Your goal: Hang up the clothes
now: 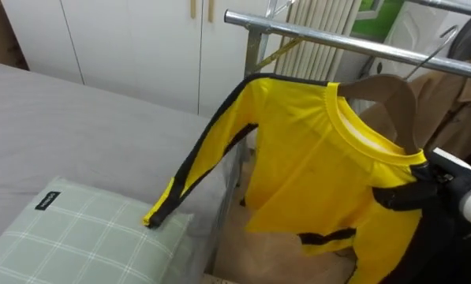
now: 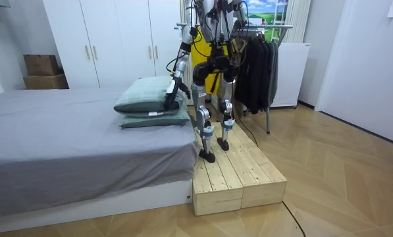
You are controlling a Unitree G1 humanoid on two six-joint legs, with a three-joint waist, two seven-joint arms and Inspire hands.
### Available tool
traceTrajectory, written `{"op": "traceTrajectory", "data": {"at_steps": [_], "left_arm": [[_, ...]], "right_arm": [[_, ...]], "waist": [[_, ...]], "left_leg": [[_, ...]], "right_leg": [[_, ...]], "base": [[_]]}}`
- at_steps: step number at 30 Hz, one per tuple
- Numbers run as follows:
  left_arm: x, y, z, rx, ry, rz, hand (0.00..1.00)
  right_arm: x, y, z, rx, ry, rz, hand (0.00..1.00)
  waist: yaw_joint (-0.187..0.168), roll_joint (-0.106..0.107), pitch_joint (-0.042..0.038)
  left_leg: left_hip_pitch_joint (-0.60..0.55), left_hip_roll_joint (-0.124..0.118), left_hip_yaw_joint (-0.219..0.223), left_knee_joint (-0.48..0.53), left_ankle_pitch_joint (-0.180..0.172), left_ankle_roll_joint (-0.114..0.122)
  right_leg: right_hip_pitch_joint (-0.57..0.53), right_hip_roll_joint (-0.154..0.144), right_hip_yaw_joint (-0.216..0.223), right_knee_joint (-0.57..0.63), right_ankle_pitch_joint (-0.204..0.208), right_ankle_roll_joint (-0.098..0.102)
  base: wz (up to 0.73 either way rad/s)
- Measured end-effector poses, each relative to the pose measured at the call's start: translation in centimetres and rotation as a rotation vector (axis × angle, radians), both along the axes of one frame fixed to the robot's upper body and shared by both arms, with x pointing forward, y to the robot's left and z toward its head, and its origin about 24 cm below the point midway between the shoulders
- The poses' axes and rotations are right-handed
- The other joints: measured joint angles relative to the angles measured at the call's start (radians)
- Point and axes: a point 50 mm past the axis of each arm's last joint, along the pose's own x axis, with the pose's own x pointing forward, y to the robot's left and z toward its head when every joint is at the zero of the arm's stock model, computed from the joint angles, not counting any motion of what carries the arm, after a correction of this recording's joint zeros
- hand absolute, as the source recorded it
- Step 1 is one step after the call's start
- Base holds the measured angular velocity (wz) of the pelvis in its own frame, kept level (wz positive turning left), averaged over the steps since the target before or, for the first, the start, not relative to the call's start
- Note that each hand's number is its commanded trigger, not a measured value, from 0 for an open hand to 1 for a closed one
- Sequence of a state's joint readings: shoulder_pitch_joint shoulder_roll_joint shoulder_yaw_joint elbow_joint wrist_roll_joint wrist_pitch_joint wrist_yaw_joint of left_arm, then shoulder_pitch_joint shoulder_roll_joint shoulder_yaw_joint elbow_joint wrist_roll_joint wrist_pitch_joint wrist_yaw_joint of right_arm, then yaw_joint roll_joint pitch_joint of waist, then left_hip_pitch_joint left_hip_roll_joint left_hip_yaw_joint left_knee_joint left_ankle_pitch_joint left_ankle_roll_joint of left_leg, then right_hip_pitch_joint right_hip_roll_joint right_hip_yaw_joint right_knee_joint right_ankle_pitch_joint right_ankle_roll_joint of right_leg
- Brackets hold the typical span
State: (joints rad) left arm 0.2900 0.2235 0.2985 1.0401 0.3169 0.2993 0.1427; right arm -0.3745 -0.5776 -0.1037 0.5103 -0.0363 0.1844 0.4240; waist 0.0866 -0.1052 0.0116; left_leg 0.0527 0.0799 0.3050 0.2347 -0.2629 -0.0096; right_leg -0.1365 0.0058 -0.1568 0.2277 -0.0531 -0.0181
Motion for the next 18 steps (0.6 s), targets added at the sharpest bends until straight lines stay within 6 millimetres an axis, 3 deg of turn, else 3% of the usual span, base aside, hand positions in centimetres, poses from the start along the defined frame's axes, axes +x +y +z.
{"op": "traceTrajectory", "data": {"at_steps": [3, 9, 18], "left_arm": [[-0.1, 0.1, 0.1, 0.006, -0.003, 0.0, 0.0], [-0.2, 0.5, 0.3, 0.017, -0.007, -0.004, 0.0], [-0.3, 0.9, 0.5, 0.026, -0.005, -0.006, 0.0]], "right_arm": [[0.0, -0.1, 0.1, -0.002, 0.004, 0.003, 1.0], [-0.1, -0.1, -0.1, 0.008, 0.021, 0.023, 1.0], [-0.7, -1.2, -2.4, 0.073, 0.157, 0.001, 1.0]], "waist": [[0.0, -0.009, -0.0039], [0.002, -0.019, -0.0029], [0.001, -0.025, -0.0016]], "left_leg": [[0.005, 0.0, -0.003, 0.0, 0.001, -0.001], [0.013, 0.001, -0.009, 0.001, 0.002, -0.002], [0.023, 0.002, -0.013, 0.0, 0.003, -0.004]], "right_leg": [[0.006, 0.0, -0.003, -0.002, -0.002, 0.0], [0.016, -0.001, -0.01, -0.005, -0.003, 0.0], [0.017, -0.003, -0.021, 0.011, -0.017, -0.007]], "base": [[0.04], [0.03], [0.01]]}}
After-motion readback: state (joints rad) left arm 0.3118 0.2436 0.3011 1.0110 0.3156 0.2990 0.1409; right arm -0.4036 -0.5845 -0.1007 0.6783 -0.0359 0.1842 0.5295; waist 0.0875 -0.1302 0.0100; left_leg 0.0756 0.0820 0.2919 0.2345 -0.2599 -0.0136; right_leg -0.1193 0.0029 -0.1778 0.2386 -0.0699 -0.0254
